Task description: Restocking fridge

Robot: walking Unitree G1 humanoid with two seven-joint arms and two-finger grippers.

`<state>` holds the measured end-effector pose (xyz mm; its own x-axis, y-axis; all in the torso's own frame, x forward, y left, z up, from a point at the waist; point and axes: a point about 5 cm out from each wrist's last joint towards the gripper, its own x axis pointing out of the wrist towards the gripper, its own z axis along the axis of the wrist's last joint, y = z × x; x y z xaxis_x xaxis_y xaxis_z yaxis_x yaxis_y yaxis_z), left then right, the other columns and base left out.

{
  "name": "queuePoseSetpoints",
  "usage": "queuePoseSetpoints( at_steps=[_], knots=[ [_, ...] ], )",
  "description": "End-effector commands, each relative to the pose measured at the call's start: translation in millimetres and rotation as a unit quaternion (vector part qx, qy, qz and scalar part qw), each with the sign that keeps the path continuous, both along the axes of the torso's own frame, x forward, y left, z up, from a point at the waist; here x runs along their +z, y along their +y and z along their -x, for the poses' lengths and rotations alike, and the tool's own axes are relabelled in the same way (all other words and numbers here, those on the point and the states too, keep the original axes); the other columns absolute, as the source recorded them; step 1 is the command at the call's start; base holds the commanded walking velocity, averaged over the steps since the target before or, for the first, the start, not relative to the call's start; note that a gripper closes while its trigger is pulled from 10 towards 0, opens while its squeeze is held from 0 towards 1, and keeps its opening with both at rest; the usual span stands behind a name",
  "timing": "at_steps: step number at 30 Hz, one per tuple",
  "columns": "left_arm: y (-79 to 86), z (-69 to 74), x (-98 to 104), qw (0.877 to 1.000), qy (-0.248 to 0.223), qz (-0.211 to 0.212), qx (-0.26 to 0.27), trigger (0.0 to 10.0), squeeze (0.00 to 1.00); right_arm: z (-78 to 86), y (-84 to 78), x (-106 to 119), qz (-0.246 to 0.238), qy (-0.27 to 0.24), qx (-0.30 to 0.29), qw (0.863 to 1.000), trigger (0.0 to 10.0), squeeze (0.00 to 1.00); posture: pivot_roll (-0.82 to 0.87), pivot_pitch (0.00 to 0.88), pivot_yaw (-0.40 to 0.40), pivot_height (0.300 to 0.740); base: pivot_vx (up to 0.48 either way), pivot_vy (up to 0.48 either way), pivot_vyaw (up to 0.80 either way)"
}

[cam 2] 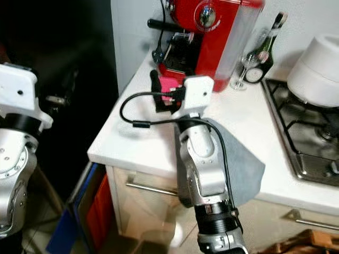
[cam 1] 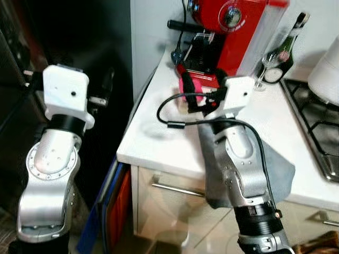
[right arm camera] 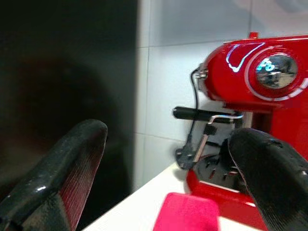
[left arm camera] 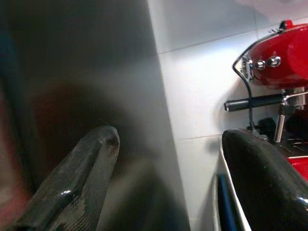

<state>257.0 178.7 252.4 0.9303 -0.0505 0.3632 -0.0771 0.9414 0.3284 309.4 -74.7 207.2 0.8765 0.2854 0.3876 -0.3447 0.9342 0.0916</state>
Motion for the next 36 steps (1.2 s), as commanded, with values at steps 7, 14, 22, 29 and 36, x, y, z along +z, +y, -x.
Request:
queuePoseSetpoints(
  at_steps=[7, 14, 22, 29, 36],
  knots=[
    [-7.3, -0.8, -2.0, 1.0, -0.005, -0.008, -0.008, 10.0, 0.0, 5.4, 0.9, -10.2, -0.008, 0.025, 0.003, 1.0, 10.0, 0.0, 0.07, 0.0, -0.085, 0.74, 0.0, 0.0, 0.0],
    [-6.9, -7.5, -7.0, 1.0, 0.019, -0.013, -0.011, 10.0, 0.0, 4.5, 1.9, -14.6, 0.009, 0.033, 0.002, 0.999, 10.0, 0.0, 0.07, 0.0, -0.083, 0.74, 0.0, 0.274, -0.3],
    [-5.9, -9.4, -7.4, 0.999, 0.019, -0.024, -0.007, 10.0, 0.0, -1.6, 2.1, -18.5, 0.008, 0.045, 0.002, 0.999, 10.0, 0.0, 0.07, 0.0, -0.079, 0.74, 0.0, 0.0, 0.0],
    [-5.2, -9.8, -7.8, 0.999, 0.024, -0.019, -0.01, 10.0, 0.0, -31.9, 1.2, -40.6, -0.004, 0.121, -0.036, 0.992, 10.0, 0.0, 0.08, 0.0, -0.07, 0.74, 0.0, 0.0, 0.0],
    [-4.8, -5.1, -11.7, 0.999, 0.041, -0.029, -0.018, 10.0, 0.0, -49.9, 7.4, -49.0, 0.015, 0.145, -0.056, 0.988, 10.0, 0.0, 0.13, 0.0, -0.072, 0.74, 0.0, 0.0, 0.0]
  ],
)
